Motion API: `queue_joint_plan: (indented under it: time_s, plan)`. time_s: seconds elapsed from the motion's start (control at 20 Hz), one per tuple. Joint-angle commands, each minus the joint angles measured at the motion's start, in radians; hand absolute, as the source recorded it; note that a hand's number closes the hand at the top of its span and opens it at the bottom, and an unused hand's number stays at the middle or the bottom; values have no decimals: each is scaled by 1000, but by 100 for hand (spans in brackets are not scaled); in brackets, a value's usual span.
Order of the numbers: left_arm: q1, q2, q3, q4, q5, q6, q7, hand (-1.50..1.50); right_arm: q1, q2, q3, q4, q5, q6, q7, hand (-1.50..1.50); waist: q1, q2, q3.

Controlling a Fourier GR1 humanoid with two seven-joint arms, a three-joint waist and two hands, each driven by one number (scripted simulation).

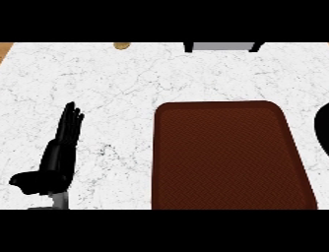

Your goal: Pick the pear from the tray and place it in the pot

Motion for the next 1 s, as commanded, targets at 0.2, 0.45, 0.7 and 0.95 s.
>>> queue_joint_plan:
  time_s: [0.2,0.45,0.7,0.95]
  plan:
    - [-23,6,4,-8,-3,-7,32,0,54,-56,-178,77,-243,-21,-145,-150,4,3,-1]
    - [-6,-1,19,12,11,-23,-15,0,103,-135,-240,185,-341,-19,-264,-150,6,3,-1]
    - [-6,-1,21,32,15,-40,-26,0,172,-244,-299,265,-441,65,-364,-150,5,4,-1]
    - [-17,5,4,-35,-15,-24,52,0,235,-294,-286,323,-500,92,-385,-150,4,3,-1]
